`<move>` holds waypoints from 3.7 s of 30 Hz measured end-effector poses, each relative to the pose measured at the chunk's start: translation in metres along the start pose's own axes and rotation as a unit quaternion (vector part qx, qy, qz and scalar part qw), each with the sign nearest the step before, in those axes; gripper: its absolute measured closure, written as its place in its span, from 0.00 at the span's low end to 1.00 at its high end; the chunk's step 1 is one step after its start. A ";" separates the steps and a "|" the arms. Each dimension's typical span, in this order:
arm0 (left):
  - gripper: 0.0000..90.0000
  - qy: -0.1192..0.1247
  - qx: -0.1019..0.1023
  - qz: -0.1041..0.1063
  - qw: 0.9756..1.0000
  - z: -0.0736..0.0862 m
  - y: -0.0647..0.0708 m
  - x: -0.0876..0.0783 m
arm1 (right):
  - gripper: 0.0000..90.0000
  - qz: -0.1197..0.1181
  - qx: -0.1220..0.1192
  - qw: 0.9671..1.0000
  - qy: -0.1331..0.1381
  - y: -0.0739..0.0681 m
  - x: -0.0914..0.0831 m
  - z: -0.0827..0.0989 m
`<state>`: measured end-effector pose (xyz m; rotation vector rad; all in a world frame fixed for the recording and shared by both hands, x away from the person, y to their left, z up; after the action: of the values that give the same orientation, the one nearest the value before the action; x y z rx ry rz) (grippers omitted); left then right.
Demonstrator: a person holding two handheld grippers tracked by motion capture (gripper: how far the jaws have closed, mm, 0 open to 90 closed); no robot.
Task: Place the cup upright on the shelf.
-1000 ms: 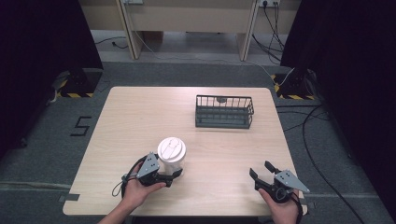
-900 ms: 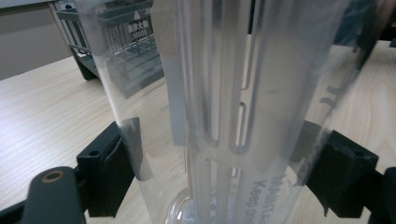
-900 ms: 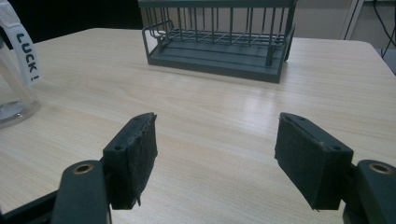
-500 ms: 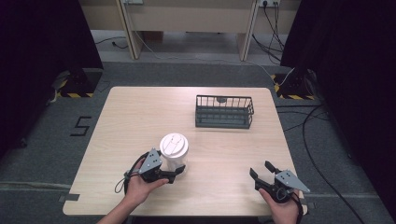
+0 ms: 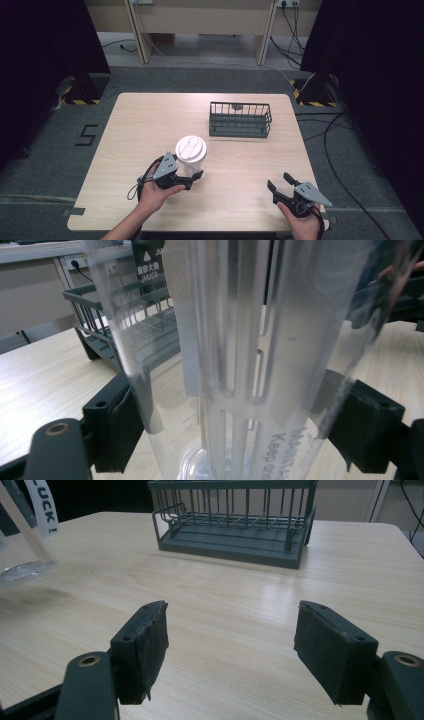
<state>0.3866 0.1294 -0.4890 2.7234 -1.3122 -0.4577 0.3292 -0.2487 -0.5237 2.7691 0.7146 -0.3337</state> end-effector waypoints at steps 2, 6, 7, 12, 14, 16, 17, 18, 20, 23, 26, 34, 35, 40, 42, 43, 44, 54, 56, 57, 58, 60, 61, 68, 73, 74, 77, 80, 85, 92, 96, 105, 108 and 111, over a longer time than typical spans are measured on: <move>0.20 0.001 0.002 0.000 1.000 -0.003 0.000 0.002 | 0.34 0.000 0.001 1.000 0.000 0.000 0.000 0.000; 0.20 0.004 0.004 0.000 1.000 -0.010 -0.001 0.007 | 0.34 0.000 0.000 1.000 0.000 0.000 0.000 0.000; 0.20 0.006 0.004 0.000 1.000 -0.013 -0.001 0.008 | 0.34 0.001 0.000 1.000 0.000 0.000 0.000 0.000; 0.20 0.013 0.008 -0.002 1.000 -0.021 -0.003 0.013 | 0.34 0.000 0.001 1.000 0.000 0.000 0.000 0.000; 0.20 0.013 0.009 -0.002 1.000 -0.025 -0.004 0.015 | 0.34 0.000 0.000 1.000 0.000 0.000 0.000 0.000; 0.20 0.014 0.011 -0.003 1.000 -0.030 -0.005 0.019 | 0.34 0.000 0.001 1.000 0.000 0.000 0.000 0.000; 0.20 0.014 0.011 -0.003 1.000 -0.030 -0.005 0.019 | 0.34 0.000 0.001 1.000 0.000 0.000 0.000 0.000; 0.20 0.014 0.011 -0.003 1.000 -0.032 -0.005 0.021 | 0.34 -0.001 0.001 1.000 0.000 0.000 0.000 0.000; 0.20 0.014 0.014 -0.002 1.000 -0.036 -0.005 0.026 | 0.34 -0.001 0.000 1.000 0.001 0.000 0.000 0.000; 0.20 0.015 0.015 0.000 1.000 -0.042 -0.004 0.033 | 0.34 -0.001 0.000 1.000 0.001 0.000 0.000 0.000; 0.20 0.015 0.014 0.002 1.000 -0.046 -0.003 0.037 | 0.34 -0.001 0.000 1.000 0.001 0.000 0.000 0.000; 0.20 0.019 0.020 0.005 1.000 -0.056 -0.002 0.047 | 0.34 -0.003 0.000 1.000 0.000 0.000 0.000 0.000; 0.20 0.018 0.021 0.005 1.000 -0.057 -0.003 0.049 | 0.34 -0.002 -0.001 1.000 0.002 0.000 0.000 0.000; 0.20 0.015 0.023 0.004 1.000 -0.059 -0.003 0.053 | 0.34 -0.001 -0.006 1.000 0.000 0.000 0.000 0.000; 0.20 0.014 0.020 0.005 1.000 -0.059 -0.003 0.057 | 0.34 -0.001 -0.006 1.000 0.000 -0.001 0.000 0.000; 0.20 0.014 0.020 0.005 1.000 -0.059 -0.003 0.057 | 0.34 -0.001 -0.006 1.000 0.000 -0.001 0.000 0.000; 0.20 0.014 0.019 0.005 1.000 -0.059 -0.004 0.058 | 0.34 -0.001 -0.006 1.000 0.000 -0.001 0.000 0.000; 0.20 0.018 0.017 0.004 1.000 -0.066 -0.008 0.068 | 0.34 0.000 -0.009 1.000 -0.002 -0.002 0.001 0.000; 0.20 0.018 0.016 0.003 1.000 -0.066 -0.009 0.069 | 0.34 0.000 -0.009 1.000 -0.002 -0.002 0.000 0.000; 0.20 0.017 0.014 0.001 1.000 -0.066 -0.010 0.071 | 0.34 0.000 -0.009 1.000 -0.002 -0.002 0.000 0.000; 0.20 0.017 0.014 0.001 1.000 -0.066 -0.010 0.071 | 0.34 -0.001 -0.009 1.000 -0.002 -0.002 0.001 0.000; 0.20 0.017 0.013 0.000 1.000 -0.067 -0.011 0.074 | 0.34 -0.002 -0.006 1.000 -0.002 -0.002 0.001 0.000; 0.20 0.017 0.014 -0.002 1.000 -0.069 -0.012 0.077 | 0.34 -0.002 -0.006 1.000 -0.002 -0.002 0.001 0.000; 0.20 0.020 0.014 -0.007 1.000 -0.078 -0.015 0.086 | 0.34 -0.005 -0.011 1.000 -0.002 -0.001 0.002 -0.001; 0.20 0.022 0.021 -0.010 1.000 -0.087 -0.016 0.092 | 0.34 -0.005 -0.010 1.000 0.000 -0.001 0.001 -0.001; 0.20 0.023 0.019 -0.010 0.999 -0.088 -0.016 0.093 | 0.34 -0.005 -0.010 1.000 0.000 -0.001 0.001 -0.001; 0.20 0.025 0.017 -0.012 0.999 -0.093 -0.019 0.099 | 0.34 -0.005 -0.008 1.000 0.000 -0.002 0.001 -0.001; 0.20 0.024 0.015 -0.012 1.000 -0.094 -0.019 0.101 | 0.34 -0.005 -0.011 1.000 0.000 -0.001 0.001 -0.001; 0.20 0.023 0.015 -0.014 1.000 -0.098 -0.021 0.106 | 0.34 -0.004 -0.007 1.000 0.000 -0.002 0.001 -0.001; 0.20 0.024 0.013 -0.015 0.999 -0.106 -0.021 0.117 | 0.34 -0.004 -0.010 1.000 0.001 0.000 0.001 -0.001; 0.20 0.025 0.015 -0.017 0.999 -0.110 -0.021 0.124 | 0.34 -0.006 -0.011 1.000 0.000 -0.001 0.001 -0.001; 0.20 0.023 0.008 -0.017 1.000 -0.112 -0.020 0.137 | 0.34 -0.007 -0.011 1.000 0.001 -0.001 0.002 -0.001; 0.20 0.025 0.007 -0.017 1.000 -0.113 -0.020 0.140 | 0.34 -0.008 -0.013 1.000 -0.001 -0.001 0.002 -0.001; 0.20 0.027 0.007 -0.018 0.999 -0.115 -0.020 0.142 | 0.34 -0.008 -0.013 1.000 -0.002 -0.001 0.002 -0.001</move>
<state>0.5195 0.0255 -0.4165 2.7539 -1.2616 -0.3775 0.3300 -0.2467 -0.5236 2.7392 0.7356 -0.3296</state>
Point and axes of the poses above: each handheld gripper's, and its own axes: x roughly forward along the jaws, z roughly out of its underside, y roughly to its right, the point moved 3 cm from there along x, roughly forward along the jaws, and after that the axes turned 15 degrees about -x, right-handed, at the moved point
